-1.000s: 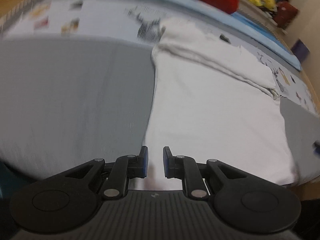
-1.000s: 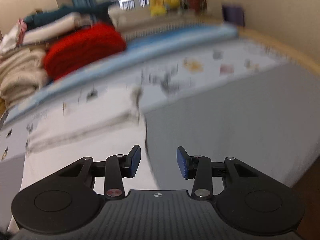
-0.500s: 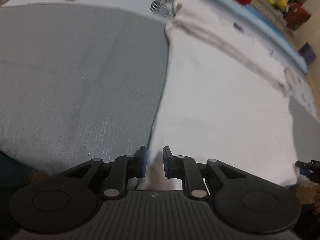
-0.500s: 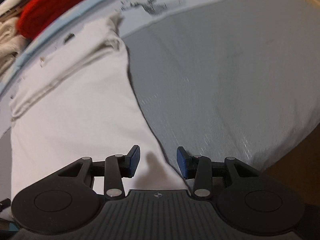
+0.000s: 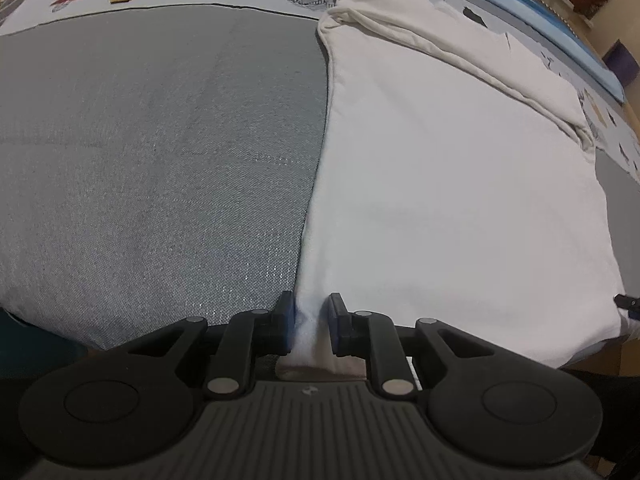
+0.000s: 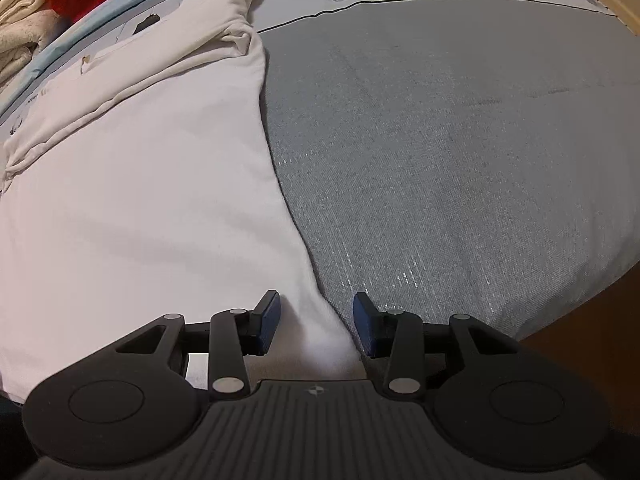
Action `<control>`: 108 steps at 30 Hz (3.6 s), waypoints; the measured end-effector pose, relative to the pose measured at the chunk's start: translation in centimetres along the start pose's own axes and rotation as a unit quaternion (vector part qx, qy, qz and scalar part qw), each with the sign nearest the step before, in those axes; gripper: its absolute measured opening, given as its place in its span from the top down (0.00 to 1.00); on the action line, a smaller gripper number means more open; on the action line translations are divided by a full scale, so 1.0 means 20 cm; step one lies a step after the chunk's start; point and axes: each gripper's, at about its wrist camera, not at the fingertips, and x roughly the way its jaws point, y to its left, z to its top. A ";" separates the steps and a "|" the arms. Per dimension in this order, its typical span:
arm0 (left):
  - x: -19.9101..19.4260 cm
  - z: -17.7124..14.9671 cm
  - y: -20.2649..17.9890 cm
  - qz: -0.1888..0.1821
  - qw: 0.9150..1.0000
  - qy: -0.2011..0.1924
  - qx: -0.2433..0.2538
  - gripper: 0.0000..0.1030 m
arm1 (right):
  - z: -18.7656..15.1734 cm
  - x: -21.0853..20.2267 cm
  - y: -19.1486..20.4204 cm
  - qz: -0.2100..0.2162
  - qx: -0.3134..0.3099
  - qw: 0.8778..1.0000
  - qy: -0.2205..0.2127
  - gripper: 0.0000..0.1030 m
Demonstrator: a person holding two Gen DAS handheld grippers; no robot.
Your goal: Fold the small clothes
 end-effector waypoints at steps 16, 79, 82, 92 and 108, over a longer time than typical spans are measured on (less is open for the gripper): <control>-0.03 -0.02 0.00 -0.007 1.000 0.005 0.004 0.91 | 0.02 -0.01 -0.02 0.012 0.006 1.000 0.003 0.91; 0.01 -0.02 -0.03 0.003 1.000 0.006 0.025 0.89 | 0.01 -0.01 0.04 0.028 -0.053 0.998 0.012 0.94; 0.01 -0.02 -0.04 0.005 1.000 0.005 0.029 0.90 | 0.01 -0.02 0.04 0.029 -0.049 0.998 0.008 0.95; -0.08 -0.01 -0.09 0.018 0.997 -0.039 0.063 0.94 | 0.03 -0.14 0.03 0.036 -0.030 0.998 -0.047 0.96; -1.02 -0.26 -0.07 -0.146 0.970 -0.182 0.066 0.96 | -0.09 -1.18 -0.12 0.190 0.016 0.958 -0.216 0.97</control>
